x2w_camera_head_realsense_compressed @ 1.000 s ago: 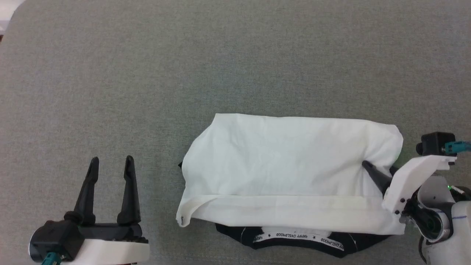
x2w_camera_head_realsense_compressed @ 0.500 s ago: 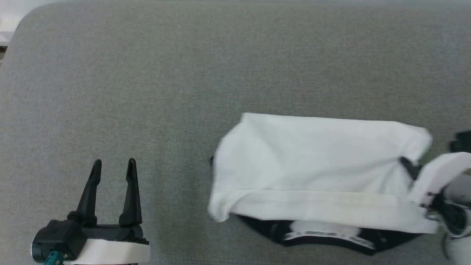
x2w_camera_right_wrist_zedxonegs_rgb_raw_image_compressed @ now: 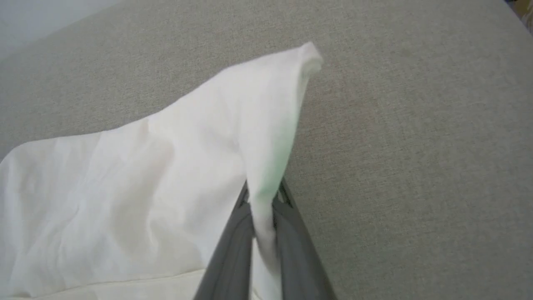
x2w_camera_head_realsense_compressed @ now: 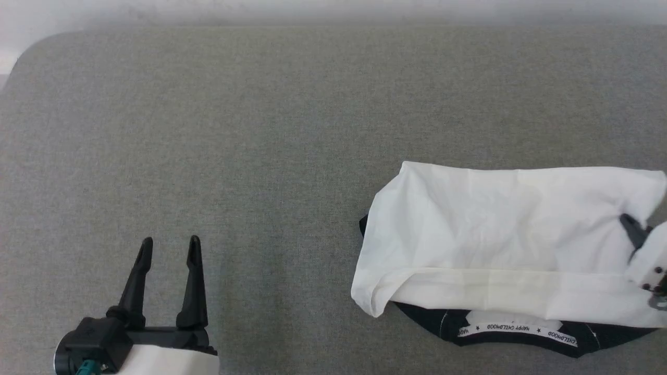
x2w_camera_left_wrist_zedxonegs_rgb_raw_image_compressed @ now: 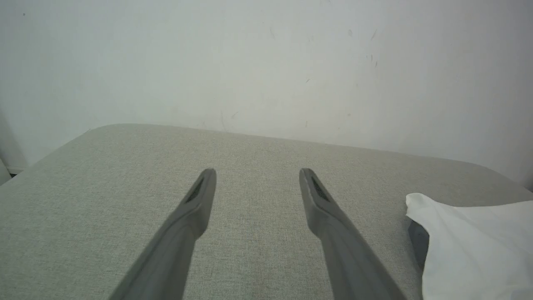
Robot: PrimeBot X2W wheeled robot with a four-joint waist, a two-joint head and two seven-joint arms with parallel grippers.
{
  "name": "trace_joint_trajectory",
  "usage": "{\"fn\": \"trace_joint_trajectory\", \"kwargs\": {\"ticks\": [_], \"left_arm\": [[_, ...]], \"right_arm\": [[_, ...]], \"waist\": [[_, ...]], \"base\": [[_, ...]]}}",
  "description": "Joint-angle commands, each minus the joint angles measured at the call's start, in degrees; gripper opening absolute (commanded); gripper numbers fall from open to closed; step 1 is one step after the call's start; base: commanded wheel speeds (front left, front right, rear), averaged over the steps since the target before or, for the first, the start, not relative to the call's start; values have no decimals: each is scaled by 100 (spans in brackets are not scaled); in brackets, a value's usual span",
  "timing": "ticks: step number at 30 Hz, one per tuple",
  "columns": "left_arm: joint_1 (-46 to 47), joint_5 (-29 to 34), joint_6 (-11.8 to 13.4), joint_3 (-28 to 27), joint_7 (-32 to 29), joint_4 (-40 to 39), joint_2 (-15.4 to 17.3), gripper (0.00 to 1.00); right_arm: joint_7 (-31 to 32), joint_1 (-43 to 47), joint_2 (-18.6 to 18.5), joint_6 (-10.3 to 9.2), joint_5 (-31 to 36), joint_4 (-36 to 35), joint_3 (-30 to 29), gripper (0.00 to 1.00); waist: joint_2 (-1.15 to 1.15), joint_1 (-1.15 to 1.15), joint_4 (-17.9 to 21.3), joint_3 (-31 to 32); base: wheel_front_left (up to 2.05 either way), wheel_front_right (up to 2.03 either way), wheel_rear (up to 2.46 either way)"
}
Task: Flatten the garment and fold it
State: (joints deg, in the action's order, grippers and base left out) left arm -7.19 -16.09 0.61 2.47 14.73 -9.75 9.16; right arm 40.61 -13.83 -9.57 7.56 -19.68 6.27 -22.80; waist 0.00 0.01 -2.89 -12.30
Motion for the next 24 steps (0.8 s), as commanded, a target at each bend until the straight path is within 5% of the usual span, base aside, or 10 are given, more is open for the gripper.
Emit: {"fn": "trace_joint_trajectory", "kwargs": {"ticks": [1,13,24], "left_arm": [[-43,20,15,38,27,41,-43,100],[-169,57,-28,144,27,206,-59,100],[-42,35,-93,302,27,323,-144,100]], "right_arm": [[121,66,92,-8,-66,-188,178,0],[1012,77,428,-8,-660,-1213,1824,0],[949,-720,513,-8,-346,-188,2925,0]], "waist": [[0,-1,43,101],[0,-1,-112,411],[0,-1,-467,282]], "base": [[0,0,0],[0,0,0],[0,0,0]]}}
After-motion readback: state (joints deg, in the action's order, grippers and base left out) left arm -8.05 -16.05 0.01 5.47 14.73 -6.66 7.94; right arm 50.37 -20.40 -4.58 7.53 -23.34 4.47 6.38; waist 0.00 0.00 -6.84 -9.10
